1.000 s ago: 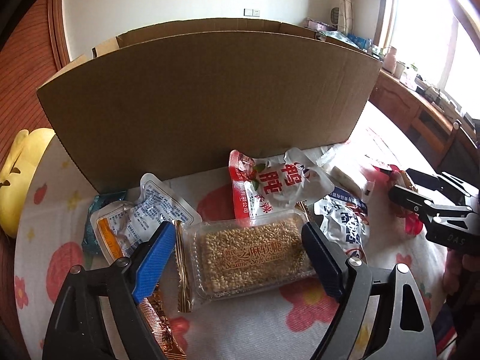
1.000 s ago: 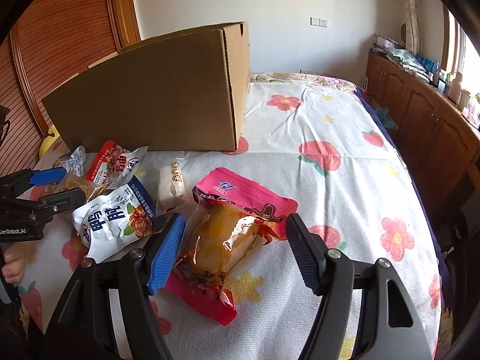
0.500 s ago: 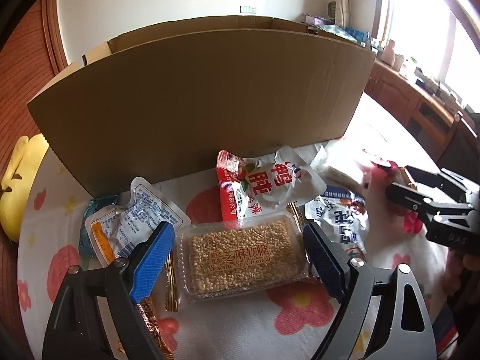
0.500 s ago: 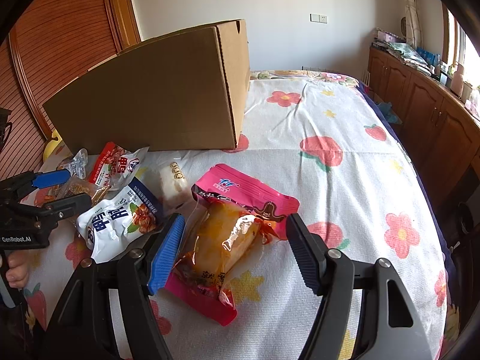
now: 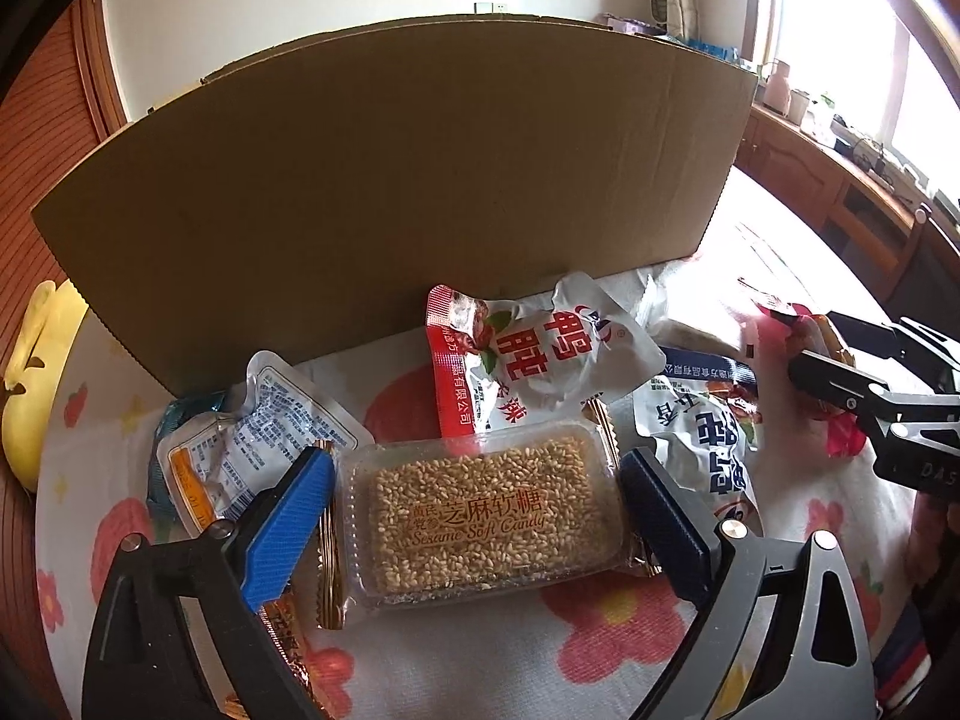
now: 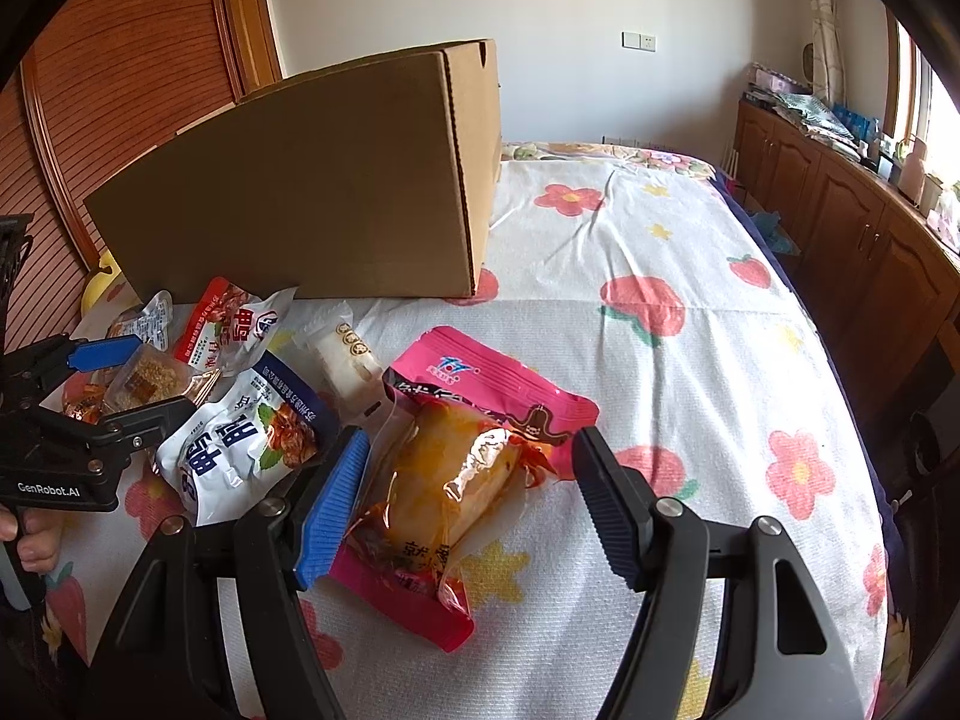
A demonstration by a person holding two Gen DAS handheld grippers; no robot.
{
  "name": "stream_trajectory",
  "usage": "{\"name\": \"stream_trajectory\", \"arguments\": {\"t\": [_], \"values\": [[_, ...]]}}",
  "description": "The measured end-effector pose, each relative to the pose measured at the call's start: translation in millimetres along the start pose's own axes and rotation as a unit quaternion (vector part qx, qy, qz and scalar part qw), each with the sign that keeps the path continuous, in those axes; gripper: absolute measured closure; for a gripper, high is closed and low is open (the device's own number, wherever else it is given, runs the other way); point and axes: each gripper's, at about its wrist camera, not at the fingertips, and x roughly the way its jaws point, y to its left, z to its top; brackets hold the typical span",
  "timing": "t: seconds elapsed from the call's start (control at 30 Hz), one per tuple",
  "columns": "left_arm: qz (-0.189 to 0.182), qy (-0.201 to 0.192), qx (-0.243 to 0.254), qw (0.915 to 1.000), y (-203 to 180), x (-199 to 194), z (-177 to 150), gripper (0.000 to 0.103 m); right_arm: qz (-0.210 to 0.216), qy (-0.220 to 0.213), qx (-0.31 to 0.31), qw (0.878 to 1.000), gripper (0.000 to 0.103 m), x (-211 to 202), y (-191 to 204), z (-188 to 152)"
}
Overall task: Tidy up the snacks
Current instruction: 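Close the left tool on the sesame candy tray while the right tool grasps the pink snack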
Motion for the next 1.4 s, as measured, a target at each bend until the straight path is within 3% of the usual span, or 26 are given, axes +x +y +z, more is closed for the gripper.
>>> {"name": "stream_trajectory", "arguments": {"t": [0.3, 0.6, 0.73, 0.87, 1.27, 1.4], "values": [[0.007, -0.013, 0.023, 0.9996, -8.7, -5.5, -4.1, 0.016, 0.000, 0.000, 0.000, 1.000, 0.032, -0.4, 0.4, -0.1], [-0.002, -0.004, 0.011, 0.9999, -4.4, 1.7, -1.4, 0.007, -0.003, 0.001, -0.002, 1.000, 0.032, -0.1, 1.3, -0.3], [0.008, 0.000, 0.031, 0.9995, -6.5, 5.5, -0.3, 0.007, -0.003, 0.002, -0.002, 1.000, 0.032, 0.1, 1.2, -0.4], [0.021, -0.007, 0.051, 0.9985, -13.7, 4.7, -2.0, 0.016, -0.003, 0.015, -0.001, 1.000, 0.026, 4.1, 1.0, 0.9], [-0.010, -0.036, 0.020, 0.9991, -4.7, -30.8, -2.9, 0.020, -0.015, 0.028, -0.010, 0.999, 0.026, 3.8, 7.1, -1.3], [-0.017, -0.053, 0.015, 0.9984, -1.1, -49.9, -2.2, 0.020, -0.024, 0.028, -0.016, 0.999, 0.034, 3.5, 9.9, -2.1]]}}
